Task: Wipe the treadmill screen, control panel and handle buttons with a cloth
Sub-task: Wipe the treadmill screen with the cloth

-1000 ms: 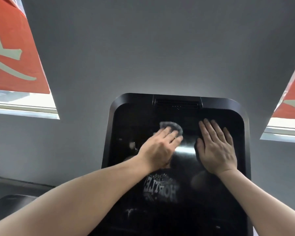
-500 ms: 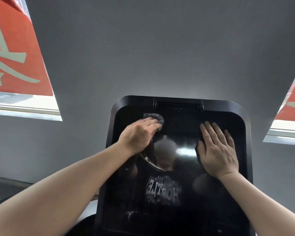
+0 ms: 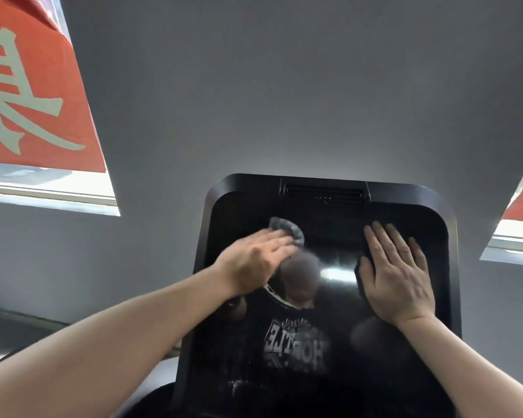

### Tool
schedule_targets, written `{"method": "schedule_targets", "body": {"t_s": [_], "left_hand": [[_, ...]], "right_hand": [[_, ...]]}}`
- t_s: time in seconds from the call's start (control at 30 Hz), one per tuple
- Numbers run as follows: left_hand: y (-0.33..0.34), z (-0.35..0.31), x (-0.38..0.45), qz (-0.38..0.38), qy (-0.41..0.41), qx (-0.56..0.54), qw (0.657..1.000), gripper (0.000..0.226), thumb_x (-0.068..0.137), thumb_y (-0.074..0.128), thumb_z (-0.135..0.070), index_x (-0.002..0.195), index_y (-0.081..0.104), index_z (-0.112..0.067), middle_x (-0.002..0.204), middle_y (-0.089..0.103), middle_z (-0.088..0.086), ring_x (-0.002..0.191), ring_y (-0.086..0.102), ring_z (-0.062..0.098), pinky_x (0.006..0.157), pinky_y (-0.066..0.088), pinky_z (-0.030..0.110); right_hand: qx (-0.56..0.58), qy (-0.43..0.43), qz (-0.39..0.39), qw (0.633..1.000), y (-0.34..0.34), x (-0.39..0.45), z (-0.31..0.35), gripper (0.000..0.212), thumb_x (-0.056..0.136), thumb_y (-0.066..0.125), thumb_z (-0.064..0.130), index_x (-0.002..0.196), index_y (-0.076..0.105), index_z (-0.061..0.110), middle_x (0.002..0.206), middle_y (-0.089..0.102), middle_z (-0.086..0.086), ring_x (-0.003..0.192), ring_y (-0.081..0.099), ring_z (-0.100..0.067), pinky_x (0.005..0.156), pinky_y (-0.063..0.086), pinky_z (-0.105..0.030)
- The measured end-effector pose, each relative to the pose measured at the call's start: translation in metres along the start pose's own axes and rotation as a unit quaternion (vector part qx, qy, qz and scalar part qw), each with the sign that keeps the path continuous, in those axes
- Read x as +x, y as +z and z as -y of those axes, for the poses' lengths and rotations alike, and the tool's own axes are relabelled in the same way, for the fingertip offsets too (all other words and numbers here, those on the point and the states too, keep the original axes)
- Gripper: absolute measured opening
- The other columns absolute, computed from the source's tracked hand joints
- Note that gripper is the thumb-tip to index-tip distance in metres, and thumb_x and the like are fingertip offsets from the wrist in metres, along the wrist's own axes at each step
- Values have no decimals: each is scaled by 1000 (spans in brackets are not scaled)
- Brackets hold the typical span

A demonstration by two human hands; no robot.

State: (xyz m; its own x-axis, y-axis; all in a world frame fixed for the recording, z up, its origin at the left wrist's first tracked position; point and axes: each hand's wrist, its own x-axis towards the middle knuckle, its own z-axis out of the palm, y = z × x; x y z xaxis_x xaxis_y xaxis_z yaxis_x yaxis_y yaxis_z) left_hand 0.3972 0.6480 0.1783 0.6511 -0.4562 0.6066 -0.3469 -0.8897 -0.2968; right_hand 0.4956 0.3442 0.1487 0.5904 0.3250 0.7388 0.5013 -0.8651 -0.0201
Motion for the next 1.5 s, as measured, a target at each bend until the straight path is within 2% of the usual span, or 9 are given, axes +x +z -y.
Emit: {"method": "schedule_targets", "body": {"t_s": [0.3, 0.47, 0.63, 0.77, 0.97, 1.1, 1.27, 1.43, 1.5], "left_hand": [[-3, -10, -1, 8, 3, 9, 1000, 46, 95, 50, -5, 139, 66, -7, 142, 65, 14, 136, 59, 31, 115, 48, 44], [-12, 9, -10, -42, -165, 31, 985, 45, 91, 53, 0, 132, 70, -3, 134, 69, 18, 127, 65, 37, 112, 50, 44], [-9, -11, -6, 3, -11, -12, 1000, 47, 95, 44, -10, 133, 71, -10, 138, 69, 10, 132, 63, 29, 112, 50, 42], [-13, 7, -5, -51, -207, 7, 977, 44, 90, 59, 4, 132, 70, -4, 136, 68, 17, 131, 63, 35, 115, 47, 42], [-1, -20, 12, 23, -30, -28, 999, 51, 98, 37, -13, 138, 67, -10, 144, 65, 11, 137, 58, 30, 116, 47, 44], [-8, -3, 6, -47, -222, 7, 974, 46, 90, 61, 3, 134, 69, -6, 138, 68, 16, 131, 62, 36, 114, 49, 46], [7, -61, 27, 25, 11, -33, 999, 50, 89, 73, -14, 139, 66, -11, 143, 65, 10, 137, 58, 30, 117, 45, 44], [-4, -34, 38, -27, -129, -1, 991, 45, 91, 67, -5, 136, 68, -9, 138, 68, 13, 130, 63, 32, 118, 40, 41], [10, -69, 24, 12, -7, 8, 1000, 43, 90, 68, -13, 133, 69, -9, 133, 70, 13, 125, 64, 33, 115, 46, 43]], "right_hand": [[3, 2, 3, 1000, 0, -1, 0, 65, 103, 37, 44, 163, 36, 21, 171, 31, 2, 161, 20, -17, 131, 14, -48], [-2, 4, 6, 1000, 1, -1, 0, 64, 103, 38, 44, 164, 35, 21, 171, 30, 2, 161, 18, -17, 131, 13, -47], [3, 2, -2, 1000, -1, -1, 1, 64, 103, 39, 43, 163, 37, 20, 170, 32, 2, 160, 22, -19, 131, 14, -47], [-1, 5, 4, 1000, 0, 1, 2, 64, 103, 38, 43, 163, 36, 21, 171, 32, 2, 160, 22, -19, 131, 13, -46], [0, 0, -3, 1000, -1, -1, 1, 64, 103, 39, 42, 163, 37, 20, 170, 33, 0, 160, 23, -20, 130, 14, -47], [-4, 8, 1, 1000, -1, 0, 3, 64, 103, 39, 42, 163, 36, 21, 171, 32, 1, 160, 22, -20, 131, 14, -47], [-6, 0, 3, 1000, -2, 0, 2, 65, 103, 38, 43, 163, 36, 19, 171, 31, 0, 161, 21, -20, 130, 16, -49], [-4, 2, 0, 1000, -1, 0, 3, 64, 103, 39, 42, 164, 34, 21, 171, 30, 2, 161, 18, -17, 131, 14, -47], [-1, -1, -5, 1000, 0, 0, 2, 64, 103, 40, 42, 163, 36, 20, 171, 32, 1, 161, 21, -18, 130, 16, -48]]}}
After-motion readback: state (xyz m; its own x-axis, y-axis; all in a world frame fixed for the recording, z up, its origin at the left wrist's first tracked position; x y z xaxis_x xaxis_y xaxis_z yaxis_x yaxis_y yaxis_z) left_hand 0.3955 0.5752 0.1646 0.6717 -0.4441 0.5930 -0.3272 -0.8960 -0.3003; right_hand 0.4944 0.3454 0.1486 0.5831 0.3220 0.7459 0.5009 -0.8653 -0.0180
